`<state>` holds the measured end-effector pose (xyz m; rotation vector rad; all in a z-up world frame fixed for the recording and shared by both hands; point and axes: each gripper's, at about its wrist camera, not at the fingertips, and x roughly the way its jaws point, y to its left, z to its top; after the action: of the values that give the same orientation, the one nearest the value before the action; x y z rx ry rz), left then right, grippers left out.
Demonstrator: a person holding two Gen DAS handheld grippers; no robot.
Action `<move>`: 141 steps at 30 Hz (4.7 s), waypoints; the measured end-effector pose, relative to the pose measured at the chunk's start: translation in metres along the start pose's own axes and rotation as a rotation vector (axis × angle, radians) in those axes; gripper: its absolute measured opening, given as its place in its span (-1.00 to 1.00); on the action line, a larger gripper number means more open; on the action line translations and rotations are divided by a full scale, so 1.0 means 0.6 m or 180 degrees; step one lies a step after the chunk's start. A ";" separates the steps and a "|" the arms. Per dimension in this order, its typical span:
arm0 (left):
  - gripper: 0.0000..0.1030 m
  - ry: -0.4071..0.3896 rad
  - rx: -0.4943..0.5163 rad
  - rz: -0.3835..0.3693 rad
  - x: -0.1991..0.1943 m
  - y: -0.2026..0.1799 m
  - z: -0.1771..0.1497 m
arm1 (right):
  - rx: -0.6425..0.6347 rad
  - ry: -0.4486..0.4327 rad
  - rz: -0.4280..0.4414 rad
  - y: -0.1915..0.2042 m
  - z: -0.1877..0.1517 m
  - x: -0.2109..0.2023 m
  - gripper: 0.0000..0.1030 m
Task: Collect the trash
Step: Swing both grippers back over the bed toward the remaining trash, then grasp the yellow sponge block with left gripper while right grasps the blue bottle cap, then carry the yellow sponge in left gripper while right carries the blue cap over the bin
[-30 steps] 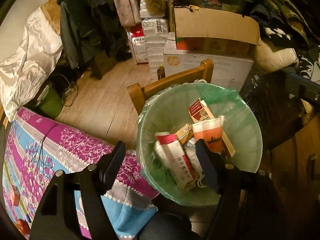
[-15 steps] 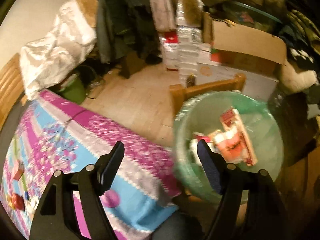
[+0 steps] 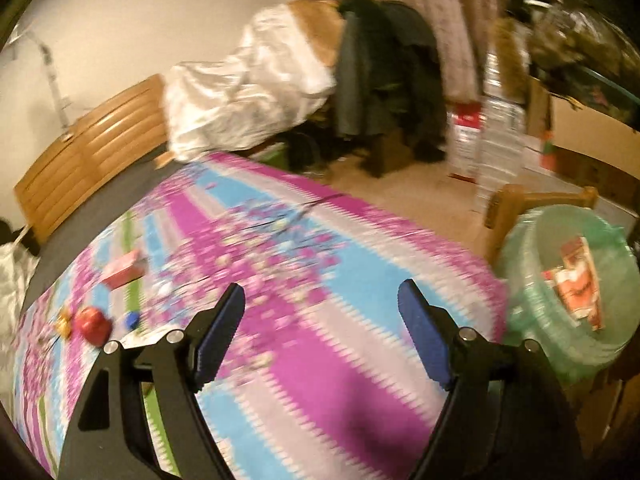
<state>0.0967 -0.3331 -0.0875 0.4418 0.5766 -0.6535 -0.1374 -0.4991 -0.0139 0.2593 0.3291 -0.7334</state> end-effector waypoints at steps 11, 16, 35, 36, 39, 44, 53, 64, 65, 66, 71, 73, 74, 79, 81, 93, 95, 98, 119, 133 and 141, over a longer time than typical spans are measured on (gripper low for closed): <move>0.48 0.0222 -0.0787 0.0671 -0.087 0.257 -0.168 | -0.0688 0.0771 0.1090 0.287 -0.067 0.097 -0.28; 0.48 0.0414 -0.1433 0.1046 -0.123 0.391 -0.258 | -0.1133 0.1023 0.1620 0.457 -0.103 0.136 -0.15; 0.25 0.0857 -0.2213 0.0907 -0.012 0.496 -0.345 | -0.1943 0.2190 0.2480 1.023 -0.227 0.401 0.09; 0.20 0.0844 -0.2217 0.0900 -0.010 0.495 -0.344 | -0.2045 0.2272 0.2435 1.050 -0.242 0.420 0.09; 0.15 0.0830 -0.2238 0.0851 -0.003 0.495 -0.342 | -0.2209 0.2341 0.2295 1.088 -0.277 0.450 0.09; 0.18 0.0809 -0.2393 0.0752 0.006 0.502 -0.348 | -0.2397 0.2387 0.2182 1.121 -0.312 0.482 -0.01; 0.20 0.0721 -0.2438 0.0554 0.010 0.501 -0.364 | -0.2219 0.2148 0.2236 1.099 -0.283 0.454 -0.21; 0.33 0.0785 -0.2304 0.0489 0.014 0.487 -0.376 | -0.1599 0.1900 0.2754 0.968 -0.197 0.296 -0.21; 0.21 0.0777 -0.2301 0.0475 0.015 0.487 -0.375 | -0.1542 0.1913 0.2780 0.955 -0.195 0.283 -0.21; 0.09 0.0765 -0.2273 0.0439 0.015 0.485 -0.372 | -0.1490 0.1928 0.2796 0.943 -0.193 0.274 -0.21; -0.18 0.0747 -0.2103 0.0425 0.010 0.468 -0.362 | -0.1303 0.1992 0.2820 0.876 -0.190 0.224 -0.21; -0.19 0.0753 -0.2153 0.0447 0.003 0.469 -0.360 | -0.1252 0.2000 0.2854 0.854 -0.188 0.205 -0.21; -0.20 0.0740 -0.2175 0.0467 -0.005 0.471 -0.356 | -0.1246 0.1987 0.2866 0.843 -0.185 0.194 -0.21; -0.20 0.0628 -0.2211 0.0602 -0.041 0.483 -0.325 | -0.1239 0.1835 0.2877 0.793 -0.158 0.147 -0.21; -0.20 0.0580 -0.2232 0.0642 -0.054 0.489 -0.308 | -0.1213 0.1786 0.2867 0.767 -0.143 0.130 -0.21; -0.20 0.0224 -0.1795 0.0539 -0.078 0.427 -0.137 | -0.0876 0.1467 0.2531 0.605 -0.058 0.091 -0.21; -0.20 0.0168 -0.1707 0.0490 -0.078 0.409 -0.110 | -0.0792 0.1372 0.2434 0.568 -0.035 0.088 -0.21; -0.20 0.0072 -0.1529 0.0416 -0.077 0.373 -0.062 | -0.0700 0.1235 0.2267 0.515 -0.005 0.083 -0.21; -0.20 -0.0117 -0.0489 -0.0401 -0.030 0.069 0.119 | 0.0155 0.0762 0.0812 0.068 0.086 0.048 -0.21; -0.20 -0.0220 0.0204 -0.0858 -0.024 -0.128 0.182 | 0.0210 0.0697 -0.0154 -0.110 0.081 0.028 -0.20; -0.20 -0.0178 0.0541 -0.1192 -0.016 -0.244 0.195 | 0.0234 0.0713 -0.0485 -0.168 0.065 0.014 -0.20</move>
<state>0.0340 -0.4978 -0.0224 0.4768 0.5575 -1.0755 -0.1930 -0.5894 0.0068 0.3907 0.5395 -0.8696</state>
